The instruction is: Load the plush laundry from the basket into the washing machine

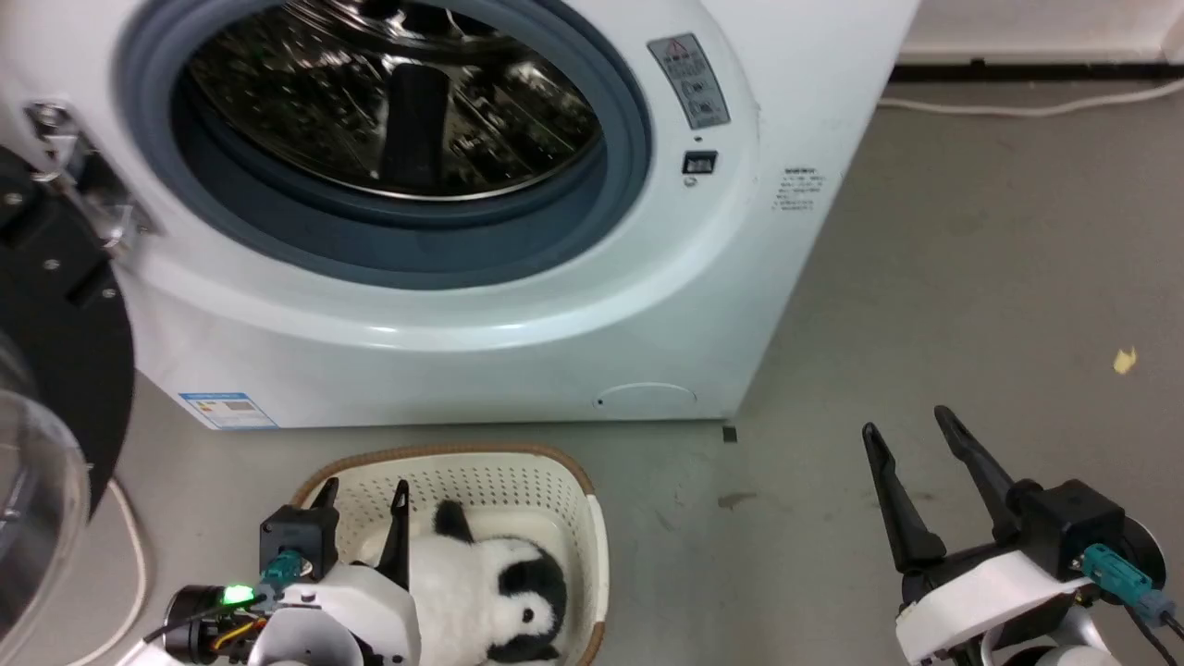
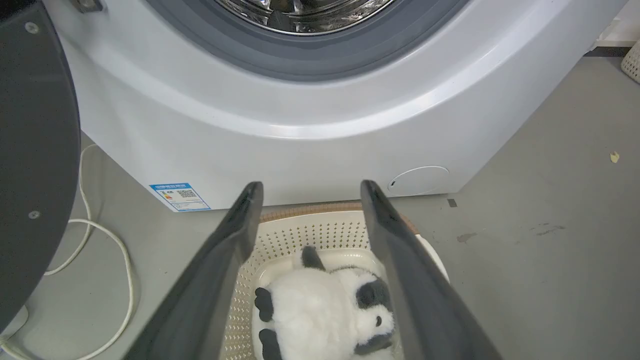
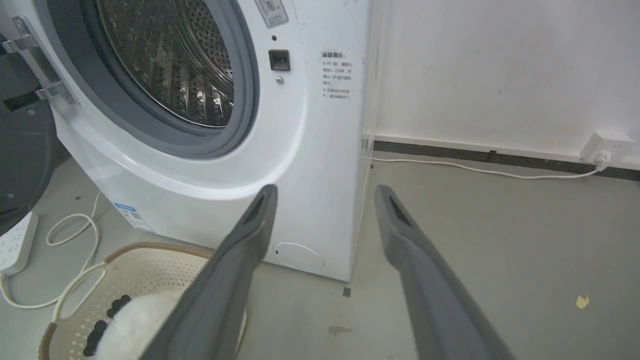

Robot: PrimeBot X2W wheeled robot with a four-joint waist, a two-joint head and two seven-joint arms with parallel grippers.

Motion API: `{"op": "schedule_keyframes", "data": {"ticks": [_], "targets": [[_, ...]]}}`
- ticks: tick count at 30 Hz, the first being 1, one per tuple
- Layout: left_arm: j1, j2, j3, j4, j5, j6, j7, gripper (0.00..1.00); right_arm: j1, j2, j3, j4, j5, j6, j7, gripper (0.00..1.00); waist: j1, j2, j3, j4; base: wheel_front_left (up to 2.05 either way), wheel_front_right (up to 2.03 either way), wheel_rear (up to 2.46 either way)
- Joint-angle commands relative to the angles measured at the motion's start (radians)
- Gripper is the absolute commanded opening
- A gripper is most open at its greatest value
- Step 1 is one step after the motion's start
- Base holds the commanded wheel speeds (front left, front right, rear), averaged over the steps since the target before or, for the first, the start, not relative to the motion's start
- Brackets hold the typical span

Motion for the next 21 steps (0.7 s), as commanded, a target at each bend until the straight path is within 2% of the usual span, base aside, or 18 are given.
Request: {"op": "schedule_keyframes", "data": {"ticks": [1,21], "targets": [[-0.023,0.012,-0.004,0.02,-0.008,-0.003,0.001,1.0,-0.02,0.0,0.003,-0.008,0.012,0.0,-0.01,1.0,-0.0002,0.0,0.019,-0.016,0.0,0.0,0.0],[-0.12,0.088,-0.025,0.269,-0.053,-0.018,0.032,1.0,-0.064,0.0,0.04,-0.007,0.096,0.0,-0.052,1.0,-0.0002,0.0,0.177,-0.114,0.0,0.0,0.0]]}}
